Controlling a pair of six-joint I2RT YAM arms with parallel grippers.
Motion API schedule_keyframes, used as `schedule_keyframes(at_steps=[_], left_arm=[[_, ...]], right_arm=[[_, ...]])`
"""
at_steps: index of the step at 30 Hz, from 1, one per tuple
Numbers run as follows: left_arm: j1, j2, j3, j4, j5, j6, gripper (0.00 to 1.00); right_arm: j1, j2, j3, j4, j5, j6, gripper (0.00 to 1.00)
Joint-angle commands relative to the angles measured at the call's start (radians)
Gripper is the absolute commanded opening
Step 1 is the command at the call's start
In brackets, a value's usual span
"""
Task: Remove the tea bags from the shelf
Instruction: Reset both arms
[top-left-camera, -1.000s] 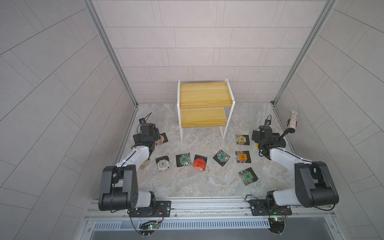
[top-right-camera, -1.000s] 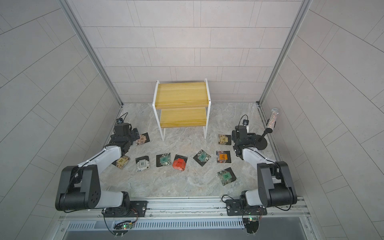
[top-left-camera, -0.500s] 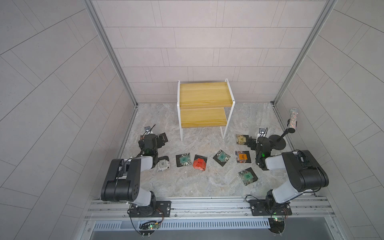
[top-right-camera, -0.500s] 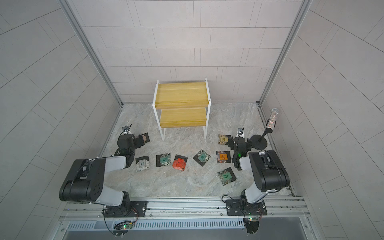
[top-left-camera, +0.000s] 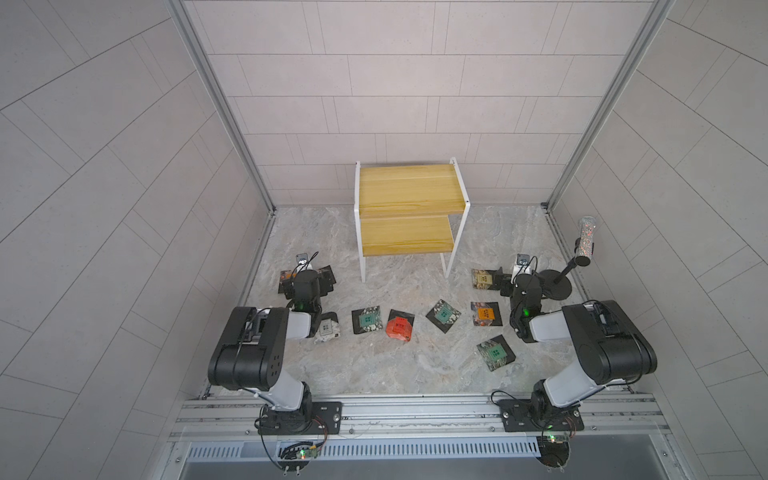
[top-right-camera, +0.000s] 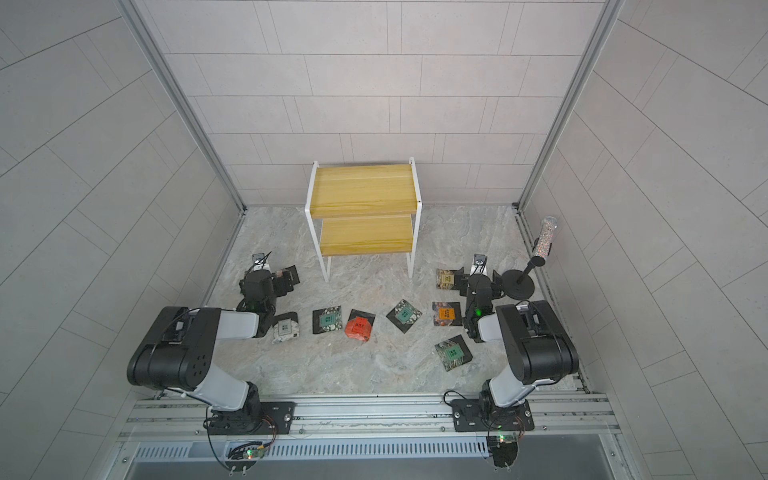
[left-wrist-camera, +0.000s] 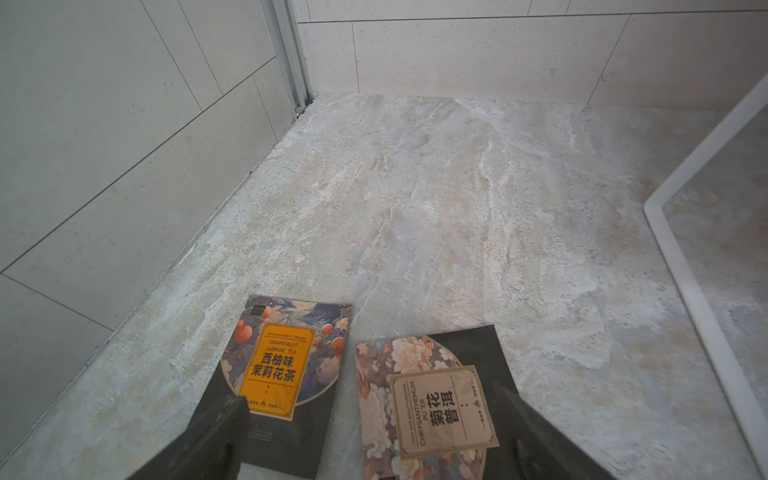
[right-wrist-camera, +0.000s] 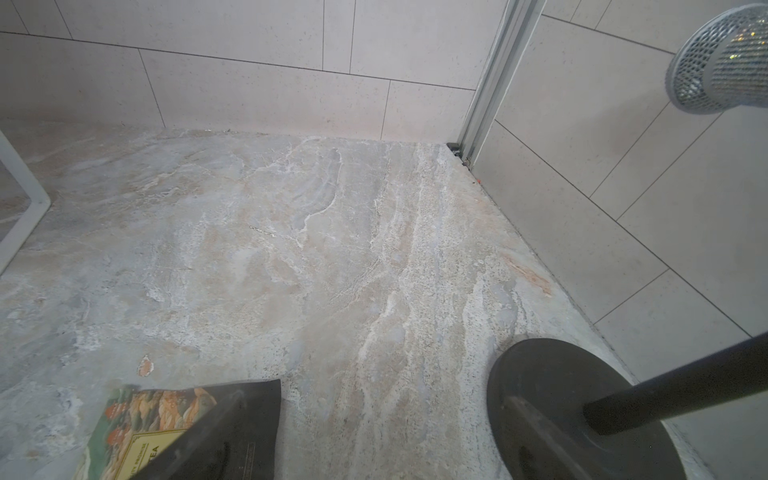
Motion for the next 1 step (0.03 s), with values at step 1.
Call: schedule_keyframes(at_steps=[1], left_arm=[[-0.011, -0.019, 0.003, 0.019, -0.035, 0.012, 1.0]], right_arm=[[0.004, 0.003, 0.002, 0.012, 0.006, -0.006, 1.0]])
